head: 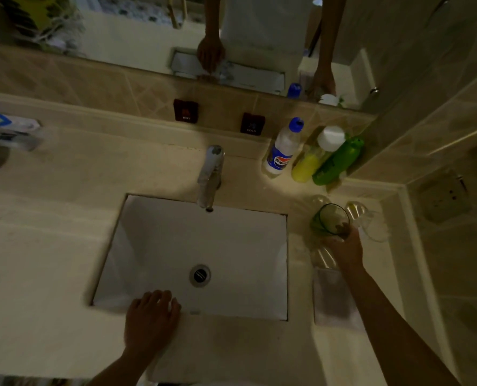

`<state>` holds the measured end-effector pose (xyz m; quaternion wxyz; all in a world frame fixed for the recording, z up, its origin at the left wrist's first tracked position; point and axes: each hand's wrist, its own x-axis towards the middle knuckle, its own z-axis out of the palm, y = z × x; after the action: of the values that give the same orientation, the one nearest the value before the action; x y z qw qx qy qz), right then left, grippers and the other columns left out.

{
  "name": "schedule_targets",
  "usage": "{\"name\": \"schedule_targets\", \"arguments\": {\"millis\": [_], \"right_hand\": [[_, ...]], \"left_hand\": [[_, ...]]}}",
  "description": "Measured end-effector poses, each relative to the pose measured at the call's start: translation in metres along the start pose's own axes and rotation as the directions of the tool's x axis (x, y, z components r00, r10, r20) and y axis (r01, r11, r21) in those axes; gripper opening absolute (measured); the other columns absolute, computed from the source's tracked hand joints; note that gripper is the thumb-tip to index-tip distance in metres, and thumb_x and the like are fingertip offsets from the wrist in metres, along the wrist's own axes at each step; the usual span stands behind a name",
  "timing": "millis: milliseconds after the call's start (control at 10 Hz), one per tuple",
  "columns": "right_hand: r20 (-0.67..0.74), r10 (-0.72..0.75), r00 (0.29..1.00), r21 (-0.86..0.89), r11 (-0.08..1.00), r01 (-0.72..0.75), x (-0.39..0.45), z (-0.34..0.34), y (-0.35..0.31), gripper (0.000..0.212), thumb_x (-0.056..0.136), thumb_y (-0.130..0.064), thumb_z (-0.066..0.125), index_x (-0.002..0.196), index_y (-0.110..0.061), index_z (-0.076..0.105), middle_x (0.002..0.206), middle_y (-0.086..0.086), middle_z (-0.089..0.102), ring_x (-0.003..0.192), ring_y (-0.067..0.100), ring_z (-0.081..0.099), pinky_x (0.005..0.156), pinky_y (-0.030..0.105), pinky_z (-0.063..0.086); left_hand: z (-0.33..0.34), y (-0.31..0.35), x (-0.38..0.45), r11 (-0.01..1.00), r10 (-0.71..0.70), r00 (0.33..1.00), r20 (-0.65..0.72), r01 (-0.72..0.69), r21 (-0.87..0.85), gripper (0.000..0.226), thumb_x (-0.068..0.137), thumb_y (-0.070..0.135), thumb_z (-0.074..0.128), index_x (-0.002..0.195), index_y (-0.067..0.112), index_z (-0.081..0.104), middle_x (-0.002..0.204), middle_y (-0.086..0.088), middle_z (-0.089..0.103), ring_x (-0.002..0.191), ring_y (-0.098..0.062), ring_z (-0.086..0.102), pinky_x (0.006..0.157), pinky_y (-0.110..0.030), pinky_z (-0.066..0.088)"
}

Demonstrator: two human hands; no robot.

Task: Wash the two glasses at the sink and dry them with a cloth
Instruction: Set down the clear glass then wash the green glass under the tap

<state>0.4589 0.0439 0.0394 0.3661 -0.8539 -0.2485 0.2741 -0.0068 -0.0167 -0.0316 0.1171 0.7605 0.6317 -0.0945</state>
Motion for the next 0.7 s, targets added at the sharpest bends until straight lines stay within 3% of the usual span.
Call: {"name": "schedule_targets", "arguments": {"millis": [100,200,300,400,500,600,700], "right_hand": [[-0.043,0.223,0.974,0.212,0.955,-0.209,0.003,-0.014,0.027,0.046,0.082,0.009,0.066,0.126,0.004,0.054,0.101,0.013,0.063,0.085,0.022,0.059,0.081,0.035,0.056],[-0.120,0.294,0.948,0.290,0.924,-0.250,0.002,-0.034,0.039,0.040,0.080,0.002,0.071,0.118,0.006,0.060,0.110,0.021,0.068,0.080,0.024,0.063,0.071,0.033,0.055],[-0.110,0.237,0.965,0.329,0.925,-0.189,0.011,-0.053,0.038,0.050,0.081,-0.007,0.072,0.127,-0.001,0.053,0.115,0.022,0.067,0.078,0.022,0.067,0.065,0.032,0.054],[-0.104,0.165,0.981,0.437,0.893,-0.104,0.022,-0.059,0.028,0.064,0.078,0.002,0.075,0.133,-0.013,0.045,0.116,0.004,0.063,0.087,0.013,0.071,0.064,0.029,0.060],[-0.061,0.131,0.990,0.384,0.918,-0.098,0.028,-0.057,0.022,0.076,0.077,0.001,0.077,0.138,-0.023,0.039,0.119,0.000,0.060,0.097,0.018,0.067,0.074,0.034,0.060],[-0.069,0.157,0.985,0.326,0.937,-0.127,0.028,-0.055,0.013,0.076,0.074,-0.012,0.080,0.136,-0.031,0.041,0.114,0.002,0.065,0.093,0.020,0.070,0.078,0.040,0.057],[-0.092,0.153,0.984,0.502,0.860,-0.087,0.024,-0.050,0.019,0.067,0.079,0.006,0.073,0.130,-0.026,0.043,0.113,-0.002,0.060,0.086,0.008,0.069,0.065,0.026,0.060]], "left_hand": [[0.001,-0.001,0.000,1.000,0.004,1.000,-0.001,-0.004,0.011,0.030,0.086,0.039,0.043,0.078,0.022,0.066,0.073,-0.001,0.064,0.071,-0.028,0.062,0.064,-0.040,0.040],[-0.001,0.000,0.000,1.000,0.001,1.000,0.017,-0.002,0.019,0.033,0.086,0.040,0.041,0.076,0.023,0.066,0.073,0.000,0.065,0.071,-0.027,0.063,0.064,-0.040,0.041],[-0.005,0.002,0.000,0.999,0.011,0.999,0.032,-0.012,0.036,0.035,0.086,0.040,0.040,0.078,0.022,0.068,0.073,0.000,0.068,0.070,-0.027,0.065,0.063,-0.039,0.043],[-0.010,0.004,-0.001,1.000,0.025,0.999,0.034,-0.026,0.016,0.037,0.086,0.039,0.039,0.077,0.020,0.069,0.073,-0.001,0.068,0.068,-0.027,0.065,0.063,-0.038,0.043],[-0.015,0.005,-0.001,1.000,0.026,1.000,0.013,-0.026,0.008,0.038,0.086,0.039,0.038,0.076,0.020,0.069,0.072,0.000,0.068,0.067,-0.025,0.064,0.063,-0.035,0.043],[-0.021,0.009,-0.001,1.000,0.024,1.000,0.013,-0.025,0.007,0.042,0.087,0.041,0.033,0.073,0.021,0.067,0.068,0.000,0.066,0.066,-0.026,0.065,0.061,-0.036,0.044],[-0.022,0.008,-0.002,0.999,0.033,0.999,0.007,-0.033,0.002,0.042,0.088,0.040,0.031,0.072,0.021,0.065,0.066,0.000,0.065,0.065,-0.027,0.064,0.061,-0.037,0.044]]}}
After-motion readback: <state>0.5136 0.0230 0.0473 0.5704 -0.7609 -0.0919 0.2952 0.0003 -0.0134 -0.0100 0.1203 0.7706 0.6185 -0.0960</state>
